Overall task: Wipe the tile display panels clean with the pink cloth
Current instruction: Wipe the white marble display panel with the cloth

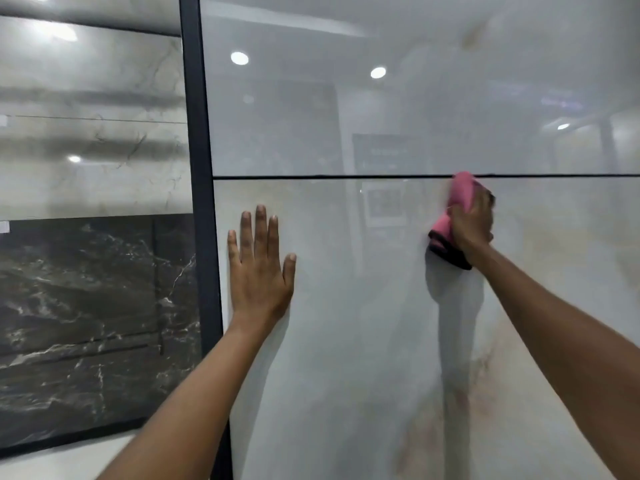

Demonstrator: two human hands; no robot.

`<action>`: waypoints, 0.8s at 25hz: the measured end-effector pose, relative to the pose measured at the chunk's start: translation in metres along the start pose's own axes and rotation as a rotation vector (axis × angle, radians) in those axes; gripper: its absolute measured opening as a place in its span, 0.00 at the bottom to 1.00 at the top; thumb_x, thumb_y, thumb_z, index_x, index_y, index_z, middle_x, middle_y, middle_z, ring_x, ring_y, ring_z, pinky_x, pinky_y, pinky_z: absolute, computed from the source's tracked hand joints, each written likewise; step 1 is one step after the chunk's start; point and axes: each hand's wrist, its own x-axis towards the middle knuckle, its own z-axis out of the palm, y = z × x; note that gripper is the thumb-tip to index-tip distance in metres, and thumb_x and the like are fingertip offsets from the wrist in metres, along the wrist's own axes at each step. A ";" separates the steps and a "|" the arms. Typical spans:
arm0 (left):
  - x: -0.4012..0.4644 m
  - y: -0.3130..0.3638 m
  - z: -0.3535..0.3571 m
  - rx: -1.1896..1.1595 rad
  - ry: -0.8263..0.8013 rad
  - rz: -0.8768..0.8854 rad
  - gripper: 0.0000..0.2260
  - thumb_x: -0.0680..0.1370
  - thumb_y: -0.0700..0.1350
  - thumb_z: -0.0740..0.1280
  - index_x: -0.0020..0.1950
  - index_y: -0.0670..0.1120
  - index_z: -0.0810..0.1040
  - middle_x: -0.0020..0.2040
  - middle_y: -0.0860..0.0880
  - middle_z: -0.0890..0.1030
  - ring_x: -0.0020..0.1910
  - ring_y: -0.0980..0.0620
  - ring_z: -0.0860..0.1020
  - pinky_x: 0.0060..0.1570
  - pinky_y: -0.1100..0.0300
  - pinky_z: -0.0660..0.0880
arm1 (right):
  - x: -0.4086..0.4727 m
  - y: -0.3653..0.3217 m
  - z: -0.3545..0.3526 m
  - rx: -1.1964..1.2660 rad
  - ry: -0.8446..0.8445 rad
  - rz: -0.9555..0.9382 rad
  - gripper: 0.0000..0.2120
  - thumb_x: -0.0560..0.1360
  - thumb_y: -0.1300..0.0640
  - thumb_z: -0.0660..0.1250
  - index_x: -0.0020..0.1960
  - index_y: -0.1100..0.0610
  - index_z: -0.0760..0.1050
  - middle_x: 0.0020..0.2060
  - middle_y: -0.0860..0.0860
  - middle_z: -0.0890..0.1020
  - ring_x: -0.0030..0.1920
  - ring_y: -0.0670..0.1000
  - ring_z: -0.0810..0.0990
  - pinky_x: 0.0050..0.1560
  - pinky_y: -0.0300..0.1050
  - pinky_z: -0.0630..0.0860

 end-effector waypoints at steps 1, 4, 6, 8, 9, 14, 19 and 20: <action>-0.002 0.001 0.004 0.025 -0.006 -0.006 0.29 0.81 0.53 0.54 0.80 0.43 0.52 0.80 0.41 0.49 0.79 0.41 0.47 0.76 0.42 0.43 | 0.013 -0.015 -0.003 0.020 0.001 0.137 0.29 0.80 0.52 0.58 0.79 0.52 0.54 0.77 0.52 0.57 0.76 0.57 0.58 0.73 0.57 0.57; -0.003 0.000 0.007 0.064 -0.014 -0.014 0.31 0.80 0.54 0.53 0.79 0.41 0.53 0.80 0.40 0.50 0.79 0.40 0.47 0.76 0.43 0.42 | -0.025 -0.066 0.041 0.037 0.031 -0.087 0.27 0.81 0.49 0.56 0.79 0.53 0.55 0.77 0.55 0.58 0.76 0.58 0.59 0.73 0.55 0.57; -0.002 0.000 0.006 0.071 -0.017 -0.018 0.32 0.80 0.55 0.52 0.79 0.40 0.53 0.79 0.40 0.51 0.79 0.41 0.48 0.76 0.44 0.43 | -0.099 -0.085 0.080 -0.012 -0.080 -0.692 0.29 0.77 0.51 0.55 0.77 0.58 0.60 0.75 0.59 0.63 0.75 0.61 0.60 0.72 0.57 0.60; -0.002 0.001 0.006 0.061 -0.029 -0.055 0.33 0.80 0.57 0.50 0.79 0.39 0.52 0.80 0.41 0.50 0.79 0.44 0.47 0.76 0.44 0.46 | -0.143 -0.082 0.092 -0.190 -0.284 -1.164 0.34 0.71 0.50 0.54 0.77 0.58 0.61 0.76 0.56 0.62 0.76 0.61 0.57 0.70 0.54 0.57; -0.003 0.003 0.006 0.045 -0.030 -0.096 0.33 0.79 0.57 0.50 0.79 0.39 0.51 0.80 0.42 0.49 0.79 0.45 0.46 0.76 0.45 0.45 | -0.132 -0.079 0.086 -0.236 -0.328 -1.236 0.36 0.69 0.48 0.52 0.77 0.56 0.61 0.77 0.53 0.62 0.77 0.60 0.56 0.68 0.52 0.58; 0.000 0.061 0.014 -0.015 0.011 -0.062 0.31 0.79 0.55 0.52 0.79 0.44 0.51 0.80 0.40 0.50 0.79 0.43 0.47 0.76 0.48 0.41 | 0.044 -0.011 0.014 -0.136 -0.151 -0.607 0.39 0.69 0.43 0.51 0.78 0.53 0.57 0.78 0.52 0.59 0.76 0.56 0.58 0.70 0.58 0.63; -0.005 0.075 0.039 0.166 -0.022 0.013 0.29 0.80 0.54 0.52 0.79 0.44 0.55 0.80 0.45 0.52 0.79 0.42 0.47 0.75 0.43 0.43 | 0.117 0.049 -0.018 -0.095 -0.031 -0.374 0.35 0.74 0.47 0.59 0.79 0.50 0.55 0.79 0.49 0.54 0.78 0.54 0.51 0.72 0.61 0.56; -0.007 0.074 0.039 0.181 -0.022 0.007 0.29 0.80 0.54 0.52 0.79 0.44 0.55 0.80 0.45 0.52 0.79 0.42 0.47 0.75 0.43 0.43 | 0.097 0.054 -0.007 -0.060 0.002 -0.469 0.36 0.71 0.47 0.58 0.78 0.52 0.59 0.78 0.51 0.58 0.78 0.54 0.55 0.70 0.57 0.58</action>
